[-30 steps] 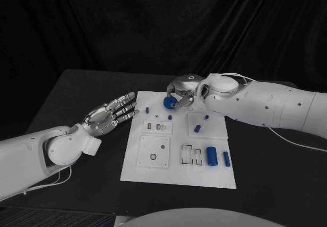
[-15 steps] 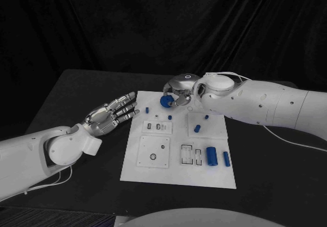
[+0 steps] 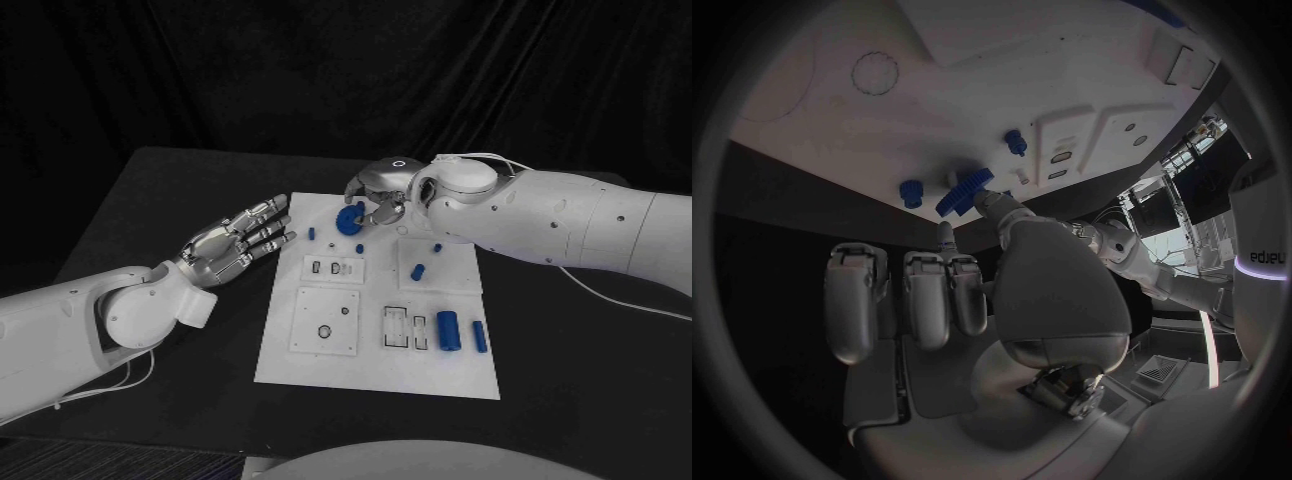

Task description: Assemble the parts on the task board

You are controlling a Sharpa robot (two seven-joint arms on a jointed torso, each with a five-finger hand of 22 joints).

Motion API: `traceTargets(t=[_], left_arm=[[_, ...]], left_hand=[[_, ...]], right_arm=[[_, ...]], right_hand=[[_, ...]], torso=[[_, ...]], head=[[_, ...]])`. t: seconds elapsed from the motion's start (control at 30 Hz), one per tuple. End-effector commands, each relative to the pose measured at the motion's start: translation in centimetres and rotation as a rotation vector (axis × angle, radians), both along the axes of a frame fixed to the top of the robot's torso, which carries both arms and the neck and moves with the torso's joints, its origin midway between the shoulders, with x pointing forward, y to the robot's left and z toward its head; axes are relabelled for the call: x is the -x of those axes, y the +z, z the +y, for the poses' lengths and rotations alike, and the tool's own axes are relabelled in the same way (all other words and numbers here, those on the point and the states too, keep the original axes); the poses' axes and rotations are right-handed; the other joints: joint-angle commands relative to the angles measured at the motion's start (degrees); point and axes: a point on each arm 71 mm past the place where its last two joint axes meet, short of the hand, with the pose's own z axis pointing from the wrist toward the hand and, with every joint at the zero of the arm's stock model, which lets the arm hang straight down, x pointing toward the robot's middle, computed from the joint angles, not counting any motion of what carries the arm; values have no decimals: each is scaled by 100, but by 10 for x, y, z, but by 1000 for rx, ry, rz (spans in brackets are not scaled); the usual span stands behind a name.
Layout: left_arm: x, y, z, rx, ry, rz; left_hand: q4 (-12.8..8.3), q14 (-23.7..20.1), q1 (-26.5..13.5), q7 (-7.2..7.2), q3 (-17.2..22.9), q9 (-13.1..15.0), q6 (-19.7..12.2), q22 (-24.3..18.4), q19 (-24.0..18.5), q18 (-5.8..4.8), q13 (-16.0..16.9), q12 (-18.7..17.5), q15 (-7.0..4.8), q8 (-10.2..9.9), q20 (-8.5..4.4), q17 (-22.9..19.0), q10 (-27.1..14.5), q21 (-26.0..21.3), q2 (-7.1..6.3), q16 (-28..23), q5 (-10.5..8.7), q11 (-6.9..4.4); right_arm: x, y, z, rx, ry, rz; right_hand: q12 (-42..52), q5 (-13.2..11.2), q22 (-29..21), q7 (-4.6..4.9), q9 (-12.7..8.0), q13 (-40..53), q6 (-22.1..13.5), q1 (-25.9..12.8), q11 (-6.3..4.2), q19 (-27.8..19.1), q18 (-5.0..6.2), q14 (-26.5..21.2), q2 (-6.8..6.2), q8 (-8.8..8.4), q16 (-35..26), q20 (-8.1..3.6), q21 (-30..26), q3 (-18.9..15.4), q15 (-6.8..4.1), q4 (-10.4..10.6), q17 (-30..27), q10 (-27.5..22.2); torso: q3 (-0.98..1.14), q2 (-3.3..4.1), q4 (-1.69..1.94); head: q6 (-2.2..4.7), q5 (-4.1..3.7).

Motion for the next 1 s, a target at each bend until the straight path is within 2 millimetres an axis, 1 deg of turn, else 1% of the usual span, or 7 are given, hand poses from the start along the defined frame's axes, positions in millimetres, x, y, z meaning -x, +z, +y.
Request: traceTargets(t=[0.03, 0.17, 0.37, 0.6, 0.73, 0.87, 1.0], left_arm=[[0, 1, -2, 11, -8, -5], [0, 1, -2, 11, -9, -4], [0, 1, -2, 11, -10, -4], [0, 0, -2, 11, -11, -3], [-1, 0, -2, 11, -12, -3], [-1, 0, -2, 11, -11, -4], [-1, 0, -2, 10, -11, -3]], left_hand=[[-43, -9, -59, -27, 5, 5, -15, -9, -3, -104, 8, 31, 39, 21, 54, 5, -9, -20, 0, 29, 34, 16], [-47, -10, -60, -27, 8, 4, -20, -9, -3, -105, 7, 27, 39, 19, 54, 4, -11, -20, 3, 27, 36, 17], [-47, -10, -60, -27, 8, 4, -20, -9, -3, -105, 7, 27, 39, 19, 54, 4, -11, -20, 3, 27, 36, 17], [-53, -12, -62, -25, 15, 3, -27, -9, -3, -107, 5, 21, 40, 17, 53, 4, -15, -20, 6, 27, 40, 18], [-53, -12, -62, -25, 15, 3, -27, -9, -3, -107, 5, 21, 40, 17, 53, 4, -15, -20, 6, 27, 40, 18], [-57, -12, -64, -25, 20, 2, -30, -9, -3, -108, 4, 19, 40, 17, 52, 4, -17, -20, 10, 28, 42, 18], [-57, -12, -64, -25, 20, 2, -30, -9, -3, -108, 4, 19, 40, 17, 52, 4, -17, -20, 10, 28, 42, 18]], right_arm=[[1, -1, 0, 9, 11, 9], [1, -1, -2, 9, 8, 9], [0, -1, -5, 10, 1, 8], [0, -2, -7, 21, -11, 19], [0, -2, -6, 13, -10, 11], [1, -1, -5, 7, -11, 4], [1, -1, -4, 6, -14, 2]], right_hand=[[20, -69, 1322, 8, -38, 1508, -4, -46, 22, 292, 6, 611, -5, -24, 15, 19, -12, -25, 32, -10, 1509, 590], [20, -74, 1319, 12, -45, 1508, 24, -48, 25, 288, 8, 611, 4, -21, 15, 20, -19, -26, 34, -12, 1509, 590], [20, -99, 1313, 25, -71, 1508, 105, -60, 34, 278, 13, 611, 32, -19, 15, 24, -37, -34, 40, -13, 1509, 590], [20, -165, 1297, 21, -119, 1508, 161, -63, 35, 250, 25, 611, 78, -56, 15, 30, -84, -32, 44, -18, 1509, 590], [20, -281, 1289, -1, -202, 1508, 163, -38, 22, 235, 32, 611, 115, -157, 15, 29, -110, -34, 38, -52, 1509, 590], [20, -601, 1294, -36, -310, 1508, 188, -7, -9, 245, 28, 611, 151, -280, 15, 7, -97, -77, 11, -106, 1509, 590], [20, -690, 1292, -49, -340, 1508, 203, 13, -21, 242, 29, 611, 166, -313, 15, -1, -103, -91, 1, -128, 1509, 590]], torso=[[5, 0, -8], [5, 0, -3], [3, -3, -9], [2, -1, -3], [3, -1, -4], [2, 2, -5], [2, 2, -3]], head=[[-2, -2], [-3, -7], [-6, -8], [-13, -29], [-17, -28], [-7, -32], [-12, -25]])
